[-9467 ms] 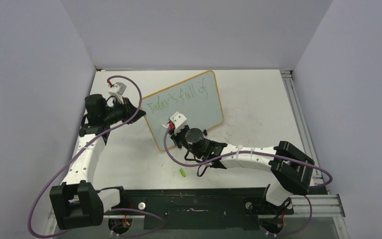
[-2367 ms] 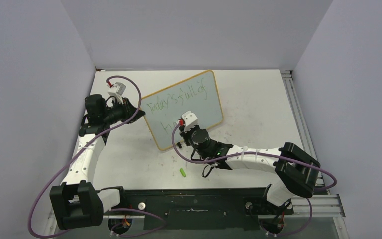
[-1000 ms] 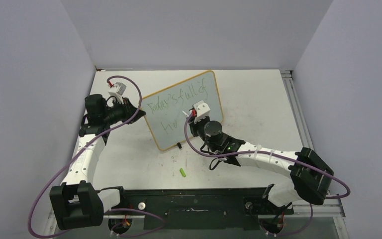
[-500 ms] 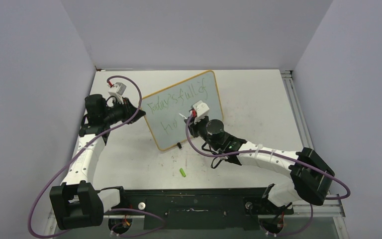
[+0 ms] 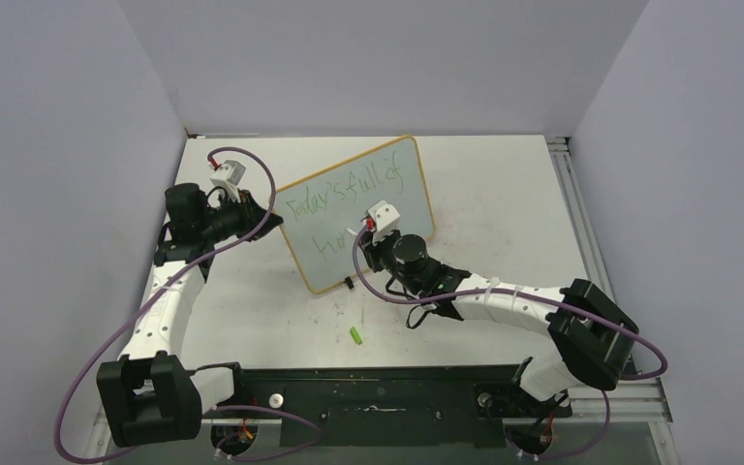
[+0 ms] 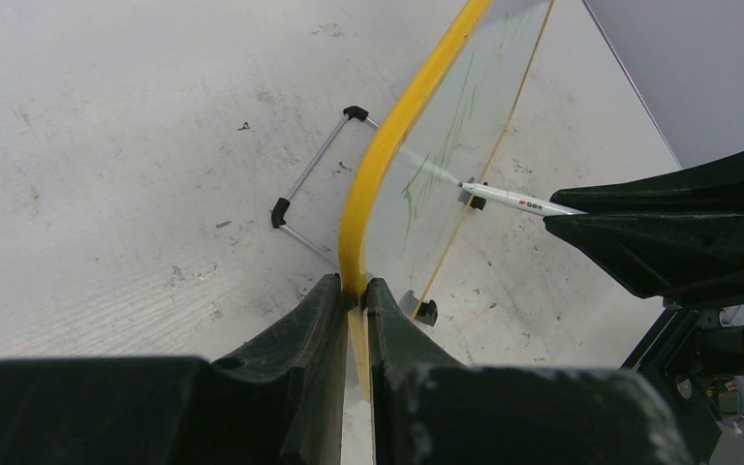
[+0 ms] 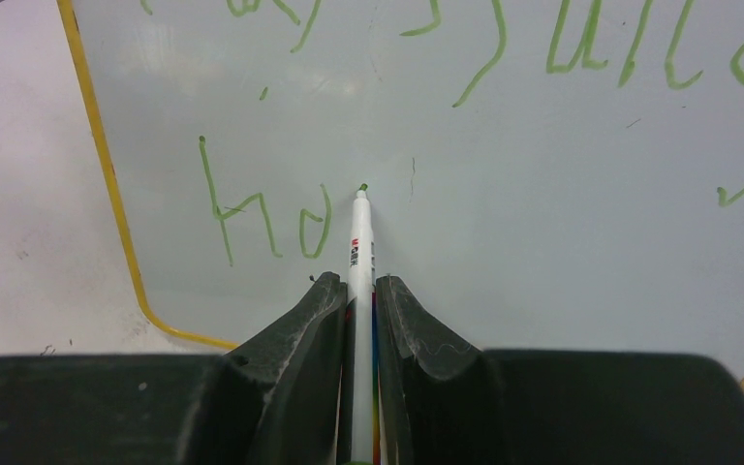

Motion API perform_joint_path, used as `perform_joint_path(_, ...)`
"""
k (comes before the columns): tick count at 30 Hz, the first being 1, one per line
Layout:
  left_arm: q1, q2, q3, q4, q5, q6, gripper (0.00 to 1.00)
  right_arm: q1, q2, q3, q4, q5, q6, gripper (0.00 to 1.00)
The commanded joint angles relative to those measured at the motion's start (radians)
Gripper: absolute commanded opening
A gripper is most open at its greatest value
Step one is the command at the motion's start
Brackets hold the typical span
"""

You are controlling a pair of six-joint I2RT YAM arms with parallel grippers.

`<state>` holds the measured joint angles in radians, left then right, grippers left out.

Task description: Write a sentence on the whiteboard

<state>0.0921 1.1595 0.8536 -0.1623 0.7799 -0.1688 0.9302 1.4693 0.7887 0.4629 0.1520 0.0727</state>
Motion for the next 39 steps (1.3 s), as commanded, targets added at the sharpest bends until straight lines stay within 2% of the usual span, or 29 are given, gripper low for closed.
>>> perform_joint_path(1,-0.003,-0.010,0.025,0.005,-0.029,0.023,0.00,0.004,0.013,0.001,0.049,0.011,0.016,0.05)
perform_joint_path(21,-0.003,-0.013,0.023,0.009,-0.024,0.019,0.00,0.098,-0.015,-0.150,0.026,0.160,0.129,0.05)
perform_joint_path(28,-0.005,-0.017,0.022,0.011,-0.022,0.017,0.00,0.100,-0.048,-0.134,0.011,0.159,0.110,0.05)
perform_joint_path(39,-0.003,-0.017,0.022,0.012,-0.021,0.017,0.00,0.099,-0.006,-0.096,0.039,0.132,0.101,0.05)
